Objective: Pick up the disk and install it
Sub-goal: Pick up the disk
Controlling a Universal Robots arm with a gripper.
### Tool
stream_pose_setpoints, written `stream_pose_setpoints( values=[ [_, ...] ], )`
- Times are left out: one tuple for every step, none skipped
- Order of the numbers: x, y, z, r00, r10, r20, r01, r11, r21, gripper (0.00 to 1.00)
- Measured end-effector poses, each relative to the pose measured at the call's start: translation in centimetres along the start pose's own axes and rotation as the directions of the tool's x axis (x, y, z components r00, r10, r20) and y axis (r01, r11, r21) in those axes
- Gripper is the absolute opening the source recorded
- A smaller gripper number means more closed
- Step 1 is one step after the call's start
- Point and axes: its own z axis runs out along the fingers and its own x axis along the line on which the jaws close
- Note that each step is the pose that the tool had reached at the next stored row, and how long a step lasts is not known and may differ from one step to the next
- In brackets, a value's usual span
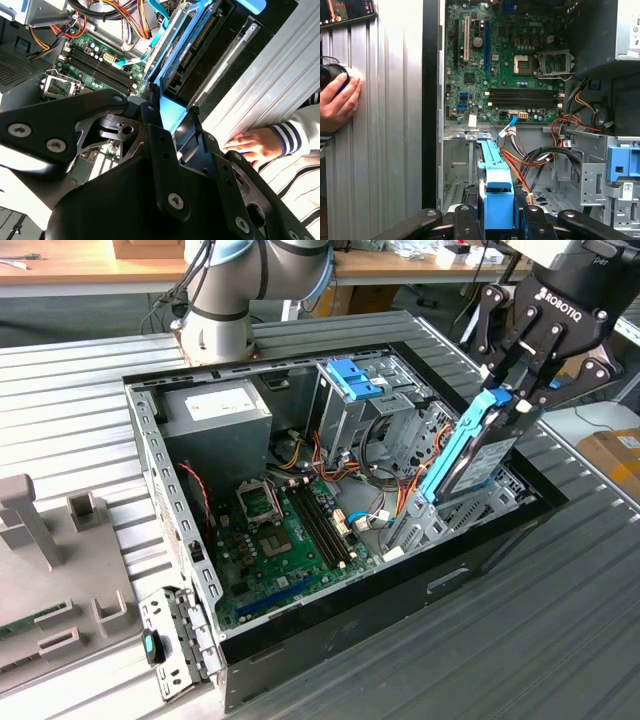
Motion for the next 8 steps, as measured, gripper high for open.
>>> stream_pose_setpoints(
  values=[
    [0.05,0.05,0.06,1.0000,-0.001,0.0008,0.001,1.0000,0.0032,0.36],
    [0.18,0.15,0.16,1.0000,-0.002,0.0018,0.002,1.0000,0.0080,0.36],
    [0.30,0.22,0.26,1.0000,-0.004,0.0022,0.004,0.9999,0.0100,0.36],
    [0.40,0.27,0.33,1.0000,-0.005,0.0022,0.005,0.9999,0.0113,0.36],
    [0.64,0.44,0.57,1.0000,-0.007,0.0028,0.007,0.9999,0.0136,0.36],
    [0.78,0.54,0.75,0.9999,-0.010,0.0025,0.010,0.9998,0.0147,0.36],
    [0.85,0.58,0.85,0.9999,-0.011,0.0026,0.011,0.9998,0.0151,0.36],
    [0.92,0.65,0.98,0.9999,-0.012,0.0026,0.012,0.9998,0.0155,0.36]
  ],
)
